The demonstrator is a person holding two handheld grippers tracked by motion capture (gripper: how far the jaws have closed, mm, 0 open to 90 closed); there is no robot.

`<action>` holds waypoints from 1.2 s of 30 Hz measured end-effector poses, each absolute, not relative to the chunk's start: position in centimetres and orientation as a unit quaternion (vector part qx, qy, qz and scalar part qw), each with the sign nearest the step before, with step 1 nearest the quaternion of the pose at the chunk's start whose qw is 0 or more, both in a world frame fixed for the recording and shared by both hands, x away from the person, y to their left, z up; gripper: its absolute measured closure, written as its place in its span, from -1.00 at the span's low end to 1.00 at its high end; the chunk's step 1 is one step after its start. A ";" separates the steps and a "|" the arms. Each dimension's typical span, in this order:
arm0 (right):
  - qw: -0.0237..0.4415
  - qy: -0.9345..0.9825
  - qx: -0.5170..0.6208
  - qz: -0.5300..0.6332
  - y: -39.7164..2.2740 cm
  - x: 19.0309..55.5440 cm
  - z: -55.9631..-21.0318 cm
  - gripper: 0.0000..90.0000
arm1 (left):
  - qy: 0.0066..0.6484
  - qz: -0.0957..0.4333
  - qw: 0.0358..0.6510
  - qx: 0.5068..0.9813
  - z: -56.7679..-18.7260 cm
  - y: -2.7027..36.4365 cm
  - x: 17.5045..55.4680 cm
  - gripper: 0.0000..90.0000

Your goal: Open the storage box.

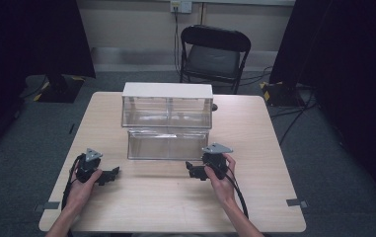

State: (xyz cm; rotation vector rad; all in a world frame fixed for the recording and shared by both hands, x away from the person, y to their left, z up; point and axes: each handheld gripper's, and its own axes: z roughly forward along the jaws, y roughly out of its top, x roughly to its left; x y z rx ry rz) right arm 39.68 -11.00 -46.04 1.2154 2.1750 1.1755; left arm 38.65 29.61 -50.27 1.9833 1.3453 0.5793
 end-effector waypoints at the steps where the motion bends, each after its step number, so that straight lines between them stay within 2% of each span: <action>1: 0.193 0.775 0.433 0.418 -11.0 39.7 -46.0 -0.79 | 0.514 0.222 0.331 0.759 -50.3 29.6 38.7 -0.81; 36: 0.191 0.776 0.430 0.420 -11.3 39.2 -45.5 -0.72 | 0.515 0.221 0.332 0.759 -50.3 29.6 38.7 -0.81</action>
